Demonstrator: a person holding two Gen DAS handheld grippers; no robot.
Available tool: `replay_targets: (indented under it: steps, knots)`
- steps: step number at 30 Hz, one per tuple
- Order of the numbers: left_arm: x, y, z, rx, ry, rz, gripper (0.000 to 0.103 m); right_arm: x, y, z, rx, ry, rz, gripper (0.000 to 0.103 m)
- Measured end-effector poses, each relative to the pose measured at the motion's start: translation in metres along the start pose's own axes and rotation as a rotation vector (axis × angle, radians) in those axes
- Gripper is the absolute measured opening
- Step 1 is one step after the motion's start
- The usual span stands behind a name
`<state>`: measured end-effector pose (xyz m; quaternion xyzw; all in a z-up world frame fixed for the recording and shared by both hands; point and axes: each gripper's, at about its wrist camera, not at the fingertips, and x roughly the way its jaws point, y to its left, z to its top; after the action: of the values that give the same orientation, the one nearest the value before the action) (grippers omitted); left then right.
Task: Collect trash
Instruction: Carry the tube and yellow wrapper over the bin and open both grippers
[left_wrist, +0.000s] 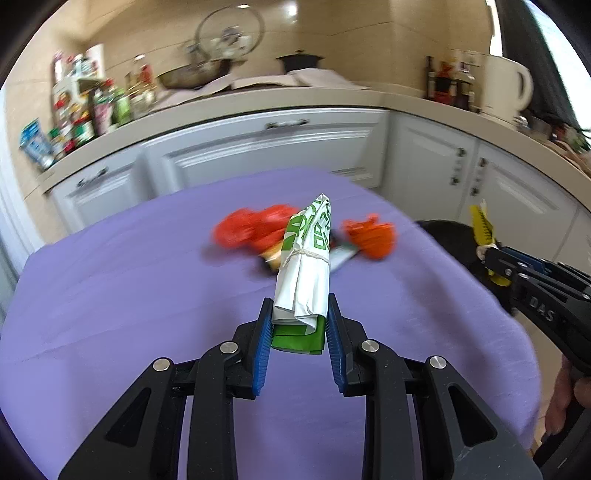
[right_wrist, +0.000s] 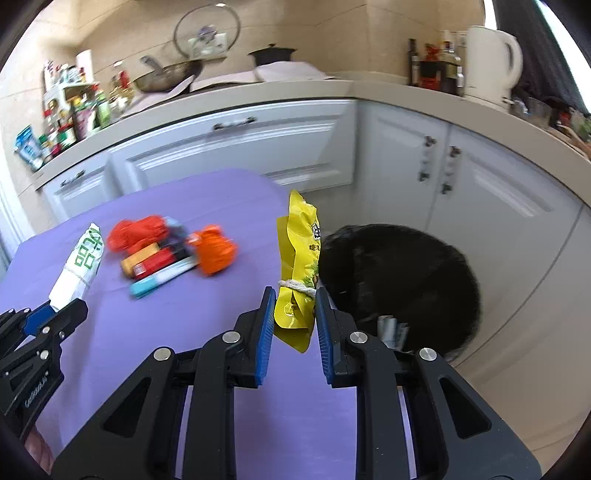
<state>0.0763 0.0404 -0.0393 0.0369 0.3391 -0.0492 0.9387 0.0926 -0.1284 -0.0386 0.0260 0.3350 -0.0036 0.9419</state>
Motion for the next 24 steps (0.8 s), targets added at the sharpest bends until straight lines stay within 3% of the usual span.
replay_targets:
  steps: [7,19,24]
  knots:
    - [0.009,-0.05,0.018,0.057,-0.033,-0.057,0.028,-0.002,-0.049,0.001,0.042,-0.032,-0.058,0.021]
    - [0.042,-0.122,0.04,0.112,-0.055,-0.082,0.028,0.023,-0.105,0.003,0.037,-0.041,-0.135,0.021]
    - [0.058,-0.139,0.044,0.124,-0.043,-0.072,0.028,0.036,-0.119,0.005,0.046,-0.031,-0.141,0.009]
